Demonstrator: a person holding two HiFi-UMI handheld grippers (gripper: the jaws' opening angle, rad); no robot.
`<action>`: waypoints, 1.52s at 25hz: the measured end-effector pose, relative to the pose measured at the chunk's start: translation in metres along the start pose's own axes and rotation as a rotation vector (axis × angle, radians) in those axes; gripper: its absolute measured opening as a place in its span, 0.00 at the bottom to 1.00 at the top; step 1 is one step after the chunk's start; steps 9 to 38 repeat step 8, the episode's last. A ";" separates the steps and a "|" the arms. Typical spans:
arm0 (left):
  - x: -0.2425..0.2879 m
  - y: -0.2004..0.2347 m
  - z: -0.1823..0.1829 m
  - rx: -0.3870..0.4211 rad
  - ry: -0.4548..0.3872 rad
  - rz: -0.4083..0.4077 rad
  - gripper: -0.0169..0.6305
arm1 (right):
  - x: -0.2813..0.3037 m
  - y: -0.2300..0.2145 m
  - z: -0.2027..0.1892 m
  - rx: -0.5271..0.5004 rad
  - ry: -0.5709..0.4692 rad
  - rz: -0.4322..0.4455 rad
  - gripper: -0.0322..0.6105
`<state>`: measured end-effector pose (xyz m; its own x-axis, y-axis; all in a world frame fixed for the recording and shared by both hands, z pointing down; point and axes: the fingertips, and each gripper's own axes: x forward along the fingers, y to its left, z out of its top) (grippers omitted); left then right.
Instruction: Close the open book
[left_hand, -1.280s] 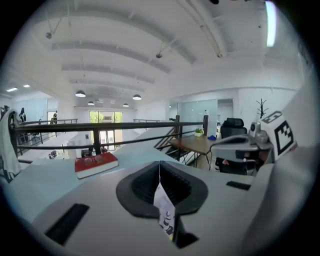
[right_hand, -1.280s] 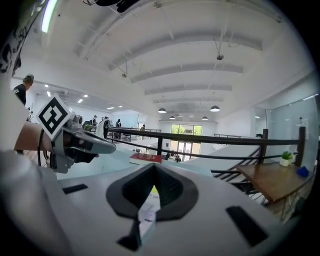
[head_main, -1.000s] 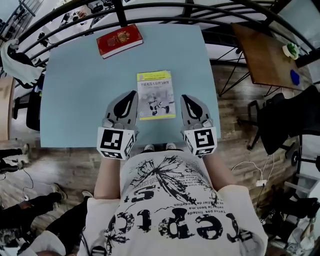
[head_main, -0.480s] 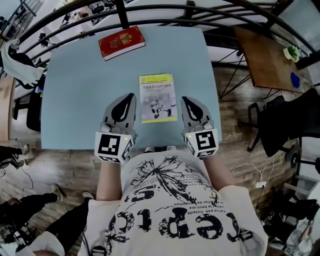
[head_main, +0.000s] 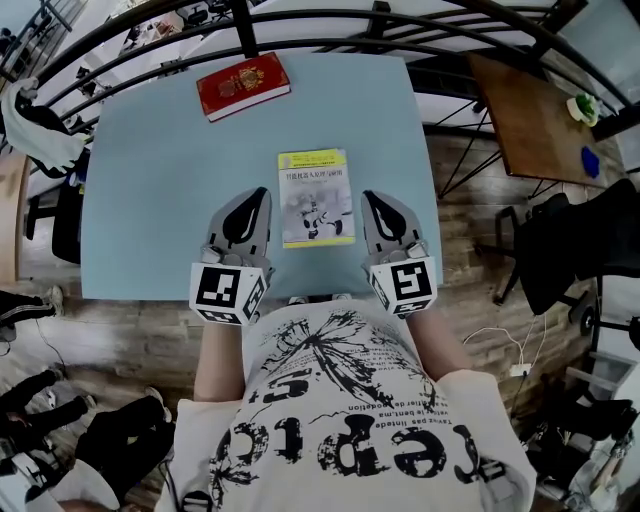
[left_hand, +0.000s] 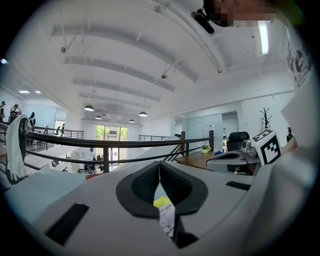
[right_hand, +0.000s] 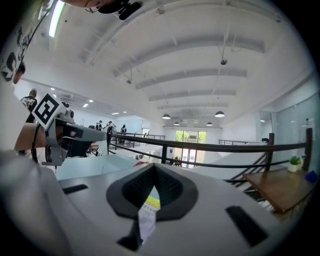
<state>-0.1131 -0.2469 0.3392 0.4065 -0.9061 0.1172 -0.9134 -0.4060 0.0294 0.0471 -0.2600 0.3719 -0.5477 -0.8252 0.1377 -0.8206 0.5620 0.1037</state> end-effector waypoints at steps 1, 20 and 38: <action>0.000 0.000 -0.001 -0.001 0.003 0.001 0.06 | 0.000 0.000 -0.001 0.000 0.002 0.001 0.06; 0.005 0.005 -0.004 -0.006 0.024 0.008 0.06 | 0.004 -0.002 0.000 -0.005 0.005 -0.002 0.06; 0.005 0.005 -0.004 -0.006 0.024 0.008 0.06 | 0.004 -0.002 0.000 -0.005 0.005 -0.002 0.06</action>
